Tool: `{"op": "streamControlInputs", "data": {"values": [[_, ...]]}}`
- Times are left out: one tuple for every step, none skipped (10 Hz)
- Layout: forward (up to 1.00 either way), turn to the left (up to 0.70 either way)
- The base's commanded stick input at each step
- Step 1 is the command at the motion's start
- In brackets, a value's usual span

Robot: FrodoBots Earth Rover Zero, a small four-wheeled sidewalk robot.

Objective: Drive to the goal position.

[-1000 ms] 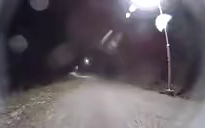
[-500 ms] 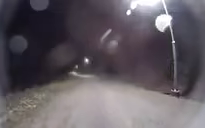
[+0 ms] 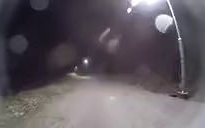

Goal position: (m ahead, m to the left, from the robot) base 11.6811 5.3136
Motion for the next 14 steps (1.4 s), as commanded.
{"op": "streamControlInputs", "data": {"values": [[0.7,0.0],[0.7,0.0],[0.7,0.0],[0.7,0.0],[0.7,0.0],[0.7,0.0],[0.7,0.0],[0.7,0.0],[0.7,0.0],[0.7,0.0],[0.7,0.0],[0.7,0.0],[0.7,0.0],[0.7,0.0]]}}
